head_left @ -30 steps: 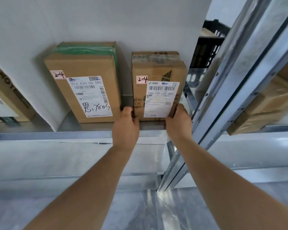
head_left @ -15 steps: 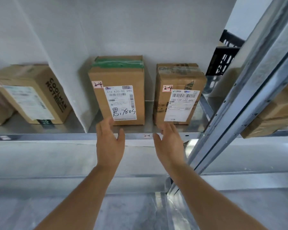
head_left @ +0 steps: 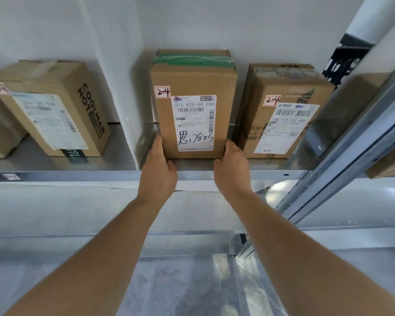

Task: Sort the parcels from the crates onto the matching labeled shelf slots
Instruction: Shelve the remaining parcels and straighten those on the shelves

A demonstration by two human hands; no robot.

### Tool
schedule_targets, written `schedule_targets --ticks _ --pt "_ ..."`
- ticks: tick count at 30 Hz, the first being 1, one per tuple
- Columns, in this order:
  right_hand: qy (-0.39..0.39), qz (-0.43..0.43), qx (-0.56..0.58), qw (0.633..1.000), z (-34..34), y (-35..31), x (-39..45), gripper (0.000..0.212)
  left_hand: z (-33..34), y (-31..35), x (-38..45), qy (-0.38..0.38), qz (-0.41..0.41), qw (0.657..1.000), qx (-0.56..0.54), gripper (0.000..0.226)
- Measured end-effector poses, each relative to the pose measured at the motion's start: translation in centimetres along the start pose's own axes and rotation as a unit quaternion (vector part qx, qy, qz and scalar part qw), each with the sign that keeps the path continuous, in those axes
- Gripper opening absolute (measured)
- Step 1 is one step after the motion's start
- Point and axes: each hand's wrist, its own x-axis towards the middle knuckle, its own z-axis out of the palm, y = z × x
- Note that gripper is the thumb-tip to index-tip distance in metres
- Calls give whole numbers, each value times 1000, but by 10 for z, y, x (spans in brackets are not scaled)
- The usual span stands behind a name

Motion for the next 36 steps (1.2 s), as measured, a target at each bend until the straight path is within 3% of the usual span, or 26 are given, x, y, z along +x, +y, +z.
schedule_targets --ticks 8,10,12,15,22,27,30,33,36 --pt "-3 30 -23 999 -8 -6 -21 59 -9 18 -23 0 -15 1000 19 73" --pt "13 23 -55 998 -11 -7 -43 50 -18 27 -50 -18 -20 999 42 72" --pt "14 -11 -100 995 -9 -11 -67 36 -32 27 -75 -23 7 998 62 61" --pt "-35 -91 -111 989 1 -32 -93 32 -64 14 -92 7 1 994 105 46" --pt "-101 -184 -73 975 41 -108 -101 31 -159 -33 -80 109 -110 983 101 52" --pt "-107 -153 -52 981 83 -158 -85 8 -213 -67 -38 104 -90 988 70 62" --pt "-97 -99 -28 990 104 -184 -65 18 -233 -75 -1 79 -59 994 45 59" --pt "-81 -36 3 996 125 -203 -46 10 -240 -84 30 16 -29 998 48 68" --pt "-92 -2 50 995 143 -211 -36 22 -239 -98 50 -17 -16 999 23 68"
